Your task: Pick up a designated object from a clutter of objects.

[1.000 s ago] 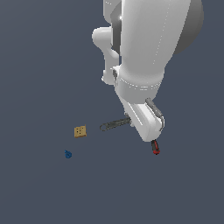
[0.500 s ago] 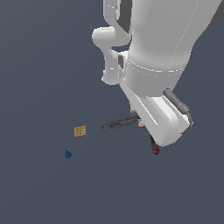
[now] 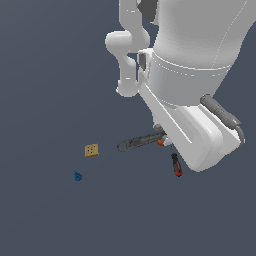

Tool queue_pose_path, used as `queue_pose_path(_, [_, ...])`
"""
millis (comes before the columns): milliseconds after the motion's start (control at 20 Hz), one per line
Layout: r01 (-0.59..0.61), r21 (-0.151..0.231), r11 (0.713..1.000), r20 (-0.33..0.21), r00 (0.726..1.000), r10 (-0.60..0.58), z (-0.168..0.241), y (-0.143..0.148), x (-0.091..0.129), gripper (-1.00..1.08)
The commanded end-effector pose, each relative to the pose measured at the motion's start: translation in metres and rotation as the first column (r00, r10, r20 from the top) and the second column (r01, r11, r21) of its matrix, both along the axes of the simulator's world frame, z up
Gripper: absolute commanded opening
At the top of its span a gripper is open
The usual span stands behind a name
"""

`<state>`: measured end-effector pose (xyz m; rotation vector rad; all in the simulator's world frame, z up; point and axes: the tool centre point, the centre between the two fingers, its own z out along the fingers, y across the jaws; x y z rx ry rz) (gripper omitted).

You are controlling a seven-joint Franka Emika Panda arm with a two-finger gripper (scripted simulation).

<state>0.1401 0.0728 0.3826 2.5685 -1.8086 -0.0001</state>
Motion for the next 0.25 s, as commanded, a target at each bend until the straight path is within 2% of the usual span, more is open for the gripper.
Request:
queue_pose_path(0, [0.000, 0.000, 1.000, 0.000, 1.000, 0.000, 0.0025, 0.0005, 0.0017, -1.00])
queue_pose_path(200, [0.000, 0.000, 1.000, 0.000, 1.000, 0.000, 0.0033, 0.0007, 0.0025, -1.00])
